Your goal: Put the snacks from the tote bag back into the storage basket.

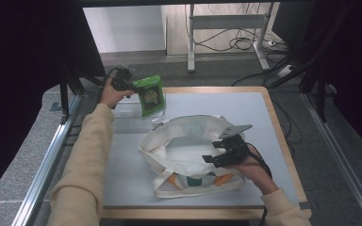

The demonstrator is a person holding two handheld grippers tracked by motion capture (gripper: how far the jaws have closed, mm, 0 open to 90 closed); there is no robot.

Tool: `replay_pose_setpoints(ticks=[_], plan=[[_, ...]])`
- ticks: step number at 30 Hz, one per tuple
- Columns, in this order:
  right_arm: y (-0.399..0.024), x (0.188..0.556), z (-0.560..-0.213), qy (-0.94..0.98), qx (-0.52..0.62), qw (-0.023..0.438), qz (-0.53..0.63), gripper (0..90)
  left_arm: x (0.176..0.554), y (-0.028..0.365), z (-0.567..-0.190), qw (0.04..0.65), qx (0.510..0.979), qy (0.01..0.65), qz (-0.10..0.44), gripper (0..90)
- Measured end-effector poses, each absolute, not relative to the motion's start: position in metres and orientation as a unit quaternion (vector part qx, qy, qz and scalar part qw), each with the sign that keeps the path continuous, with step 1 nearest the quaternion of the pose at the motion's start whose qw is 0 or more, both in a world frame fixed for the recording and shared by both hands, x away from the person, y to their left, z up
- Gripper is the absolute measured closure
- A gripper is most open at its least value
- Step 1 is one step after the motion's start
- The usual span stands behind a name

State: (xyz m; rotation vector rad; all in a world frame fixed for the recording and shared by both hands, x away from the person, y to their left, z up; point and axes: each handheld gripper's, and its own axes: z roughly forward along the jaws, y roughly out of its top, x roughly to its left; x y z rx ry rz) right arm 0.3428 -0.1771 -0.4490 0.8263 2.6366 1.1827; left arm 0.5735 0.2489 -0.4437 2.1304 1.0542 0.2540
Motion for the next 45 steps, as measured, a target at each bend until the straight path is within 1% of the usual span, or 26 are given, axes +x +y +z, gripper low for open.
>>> replay_pose_setpoints(ticks=[2, 6, 11, 16, 20, 26, 28, 31, 33, 39, 43, 45], plan=[[-0.177, 0.343, -0.45, 0.876, 0.274, 0.067, 0.392, 29.0, 0.573, 0.248, -0.445, 0.357, 0.833, 0.41, 0.105, 65.4], [-0.177, 0.343, -0.45, 0.876, 0.274, 0.066, 0.391, 29.0, 0.573, 0.249, -0.442, 0.378, 0.817, 0.421, 0.116, 53.4], [-0.179, 0.343, -0.45, 0.876, 0.274, 0.067, 0.392, 29.0, 0.571, 0.251, -0.429, 0.395, 0.796, 0.433, 0.152, 45.4], [-0.178, 0.343, -0.451, 0.876, 0.274, 0.066, 0.39, 29.0, 0.569, 0.254, -0.419, 0.401, 0.786, 0.439, 0.167, 42.4], [-0.178, 0.343, -0.451, 0.877, 0.273, 0.066, 0.389, 29.0, 0.568, 0.255, -0.418, 0.398, 0.787, 0.44, 0.171, 42.4], [-0.178, 0.344, -0.451, 0.877, 0.274, 0.064, 0.389, 29.0, 0.56, 0.261, -0.41, 0.421, 0.776, 0.437, 0.173, 42.8], [-0.178, 0.344, -0.452, 0.877, 0.274, 0.064, 0.389, 29.0, 0.555, 0.263, -0.407, 0.427, 0.776, 0.432, 0.167, 44.5], [-0.178, 0.344, -0.452, 0.877, 0.276, 0.064, 0.389, 29.0, 0.547, 0.262, -0.404, 0.422, 0.78, 0.433, 0.161, 49.5], [-0.179, 0.344, -0.451, 0.877, 0.275, 0.065, 0.39, 29.0, 0.54, 0.261, -0.403, 0.418, 0.782, 0.435, 0.158, 54.7], [-0.177, 0.343, -0.451, 0.877, 0.274, 0.065, 0.39, 29.0, 0.519, 0.265, -0.403, 0.403, 0.782, 0.448, 0.159, 78.4], [-0.176, 0.342, -0.451, 0.877, 0.272, 0.067, 0.39, 29.0, 0.507, 0.266, -0.407, 0.385, 0.785, 0.459, 0.157, 86.4], [-0.176, 0.342, -0.451, 0.878, 0.271, 0.067, 0.389, 28.9, 0.502, 0.267, -0.41, 0.379, 0.786, 0.464, 0.153, 88.3]])
